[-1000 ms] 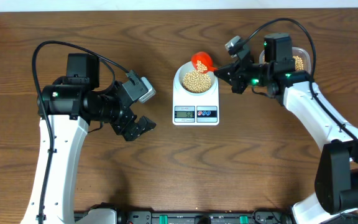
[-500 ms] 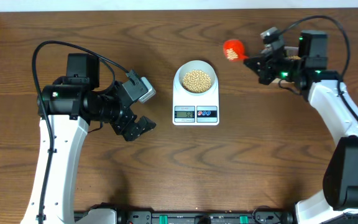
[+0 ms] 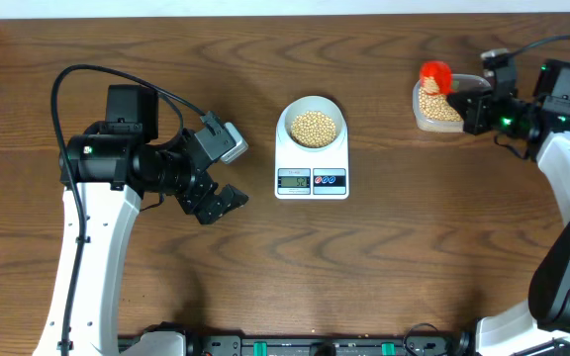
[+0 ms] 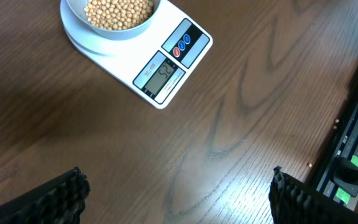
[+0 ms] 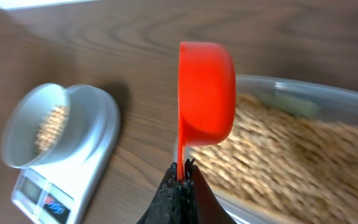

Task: Scoop item into bowl and weigh 50g on scale
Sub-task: 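Move the scoop right and dip it into the soybean tub, then lift the scoop of beans and carry it left over the bowl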

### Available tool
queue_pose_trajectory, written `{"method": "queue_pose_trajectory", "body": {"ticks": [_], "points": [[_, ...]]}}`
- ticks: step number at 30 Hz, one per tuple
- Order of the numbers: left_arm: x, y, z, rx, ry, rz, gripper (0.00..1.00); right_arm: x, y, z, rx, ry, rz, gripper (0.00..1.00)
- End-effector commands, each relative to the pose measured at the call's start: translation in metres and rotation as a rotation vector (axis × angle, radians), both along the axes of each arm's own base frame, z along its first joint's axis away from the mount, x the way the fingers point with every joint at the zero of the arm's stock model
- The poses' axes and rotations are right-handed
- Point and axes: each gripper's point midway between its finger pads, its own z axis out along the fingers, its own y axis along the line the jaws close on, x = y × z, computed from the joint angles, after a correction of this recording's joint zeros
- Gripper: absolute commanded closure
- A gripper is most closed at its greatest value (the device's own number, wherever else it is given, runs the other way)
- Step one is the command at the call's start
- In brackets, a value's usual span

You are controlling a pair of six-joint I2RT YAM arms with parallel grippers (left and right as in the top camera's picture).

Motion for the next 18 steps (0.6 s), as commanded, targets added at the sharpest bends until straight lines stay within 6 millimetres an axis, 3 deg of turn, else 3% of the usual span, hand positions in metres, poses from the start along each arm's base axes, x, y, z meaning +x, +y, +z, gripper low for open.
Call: {"method": "queue_pose_trajectory", "body": {"ticks": [1,12,18], "points": [[-0.001,0.001,0.000,0.005,-0.005,-0.006,0.05,-0.004,-0.023,-0.006,-0.153,-0.004,-0.038,0.99],[-0.001,0.001,0.000,0.005,-0.005,-0.006,0.05,-0.003,-0.055,-0.014,-0.397,0.012,-0.125,0.99],[-0.001,0.001,0.000,0.005,-0.005,-0.006,0.05,-0.004,-0.052,-0.003,-0.436,-0.025,-0.098,0.99]]}}
